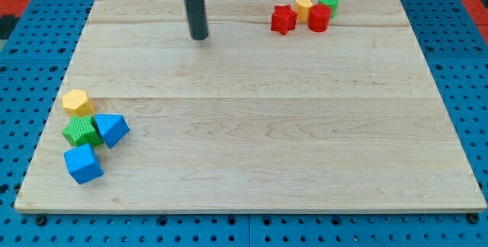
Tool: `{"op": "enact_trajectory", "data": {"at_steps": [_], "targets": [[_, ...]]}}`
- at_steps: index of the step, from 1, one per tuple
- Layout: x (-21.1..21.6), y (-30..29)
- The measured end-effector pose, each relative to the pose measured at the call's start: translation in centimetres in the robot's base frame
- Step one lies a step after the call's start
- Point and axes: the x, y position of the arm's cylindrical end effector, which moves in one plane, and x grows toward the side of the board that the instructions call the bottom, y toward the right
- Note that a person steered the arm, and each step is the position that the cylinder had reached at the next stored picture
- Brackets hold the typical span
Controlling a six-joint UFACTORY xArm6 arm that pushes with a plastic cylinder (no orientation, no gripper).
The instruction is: Separate the green circleyellow heart from red blocks
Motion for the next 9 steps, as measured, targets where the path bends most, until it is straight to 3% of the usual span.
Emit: {"op": "enact_trajectory", "data": {"at_steps": [2,3,4,5,7,9], "targets": [[-9.7,8.4],[-7.6,19.8],[-5.2,22.1],[-5.3,19.8],[-10.3,24.4],[-4.4,24.9]]}}
